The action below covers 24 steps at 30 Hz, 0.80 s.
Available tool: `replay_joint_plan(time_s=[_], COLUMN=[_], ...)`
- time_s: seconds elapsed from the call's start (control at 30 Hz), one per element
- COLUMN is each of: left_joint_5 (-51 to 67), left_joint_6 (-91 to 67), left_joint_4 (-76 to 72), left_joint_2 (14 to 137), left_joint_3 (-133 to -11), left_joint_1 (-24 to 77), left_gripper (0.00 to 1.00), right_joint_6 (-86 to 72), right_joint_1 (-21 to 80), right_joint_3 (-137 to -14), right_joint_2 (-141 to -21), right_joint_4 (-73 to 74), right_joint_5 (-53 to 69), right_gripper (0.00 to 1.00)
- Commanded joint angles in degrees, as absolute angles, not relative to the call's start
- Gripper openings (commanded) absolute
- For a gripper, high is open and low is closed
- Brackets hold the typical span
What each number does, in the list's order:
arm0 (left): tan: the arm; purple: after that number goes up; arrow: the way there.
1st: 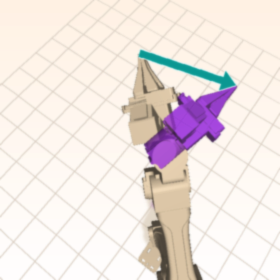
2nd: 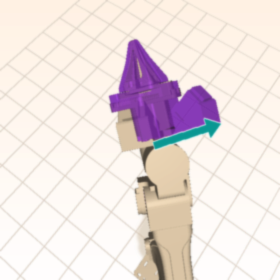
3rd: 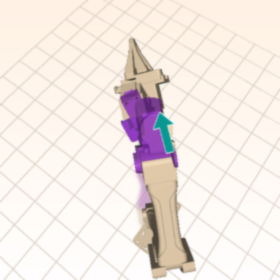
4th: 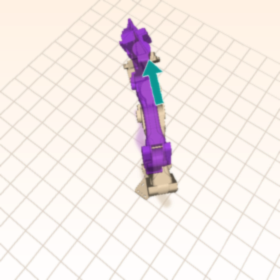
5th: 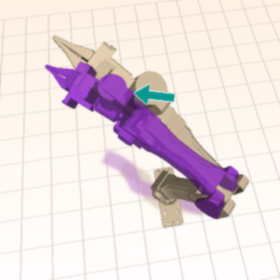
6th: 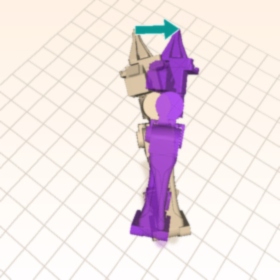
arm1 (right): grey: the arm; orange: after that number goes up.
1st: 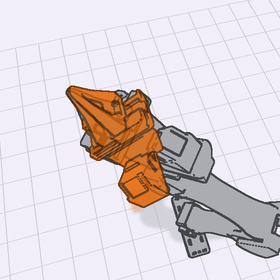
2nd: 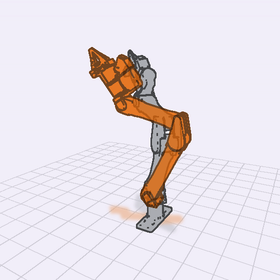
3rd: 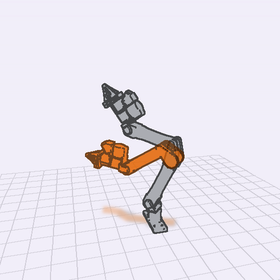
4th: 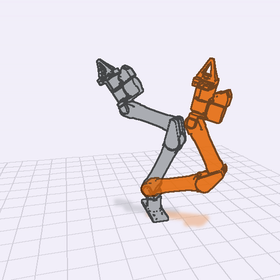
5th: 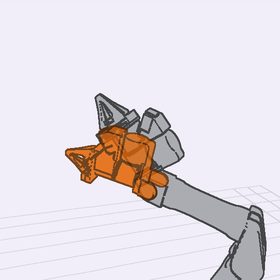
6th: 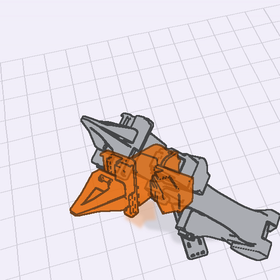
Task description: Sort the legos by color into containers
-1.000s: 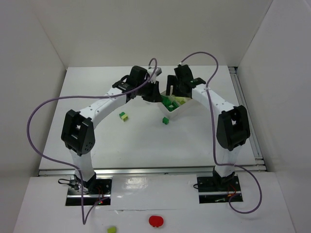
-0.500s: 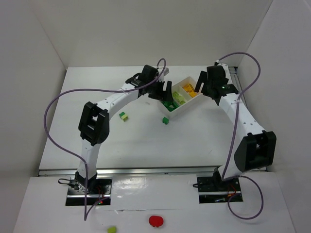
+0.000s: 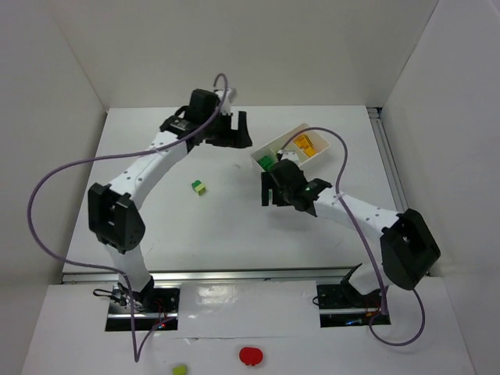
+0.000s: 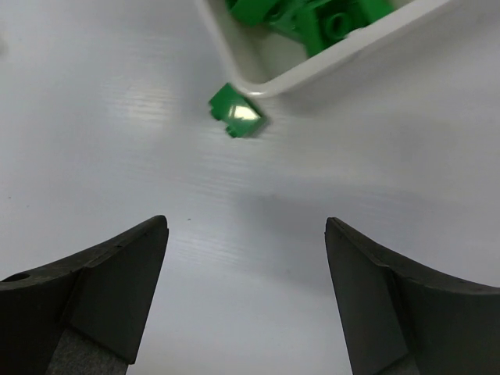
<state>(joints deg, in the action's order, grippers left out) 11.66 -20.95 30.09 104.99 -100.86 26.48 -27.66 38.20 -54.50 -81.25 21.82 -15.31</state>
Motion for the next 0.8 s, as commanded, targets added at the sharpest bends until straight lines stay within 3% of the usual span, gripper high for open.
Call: replay_joint_plan(time_s=[0.0,0.17,0.5,0.77], left_joint_5=[8.0,7.38,10.46,10.46], left_joint_6=[-20.48,-23.2,-24.79,-26.02], left_joint_4=[31.9,31.9,31.9,31.29], left_joint_2=[98.9,92.64,89.74,88.59], left_joint_3=[-96.16,-88.79,-83.59,-82.53], left_joint_1=[21.46,16.44,11.95,10.9], left_gripper=[1.0,1.0,1.0,1.0], right_joint_6=[-32.86,-39.37,-40.87,-40.87], right_joint_1=[40.51,41.92,42.45,42.45], right_joint_3=[-53.53,-54.93,-57.3,-58.54], right_joint_2=[-83.84,-91.04,-99.75,-101.6], right_joint_4=[11.18,7.74,0.26,1.67], right_joint_5=[-20.12,-26.89,-26.89,-26.28], right_gripper=[0.87,0.83,0.78,0.59])
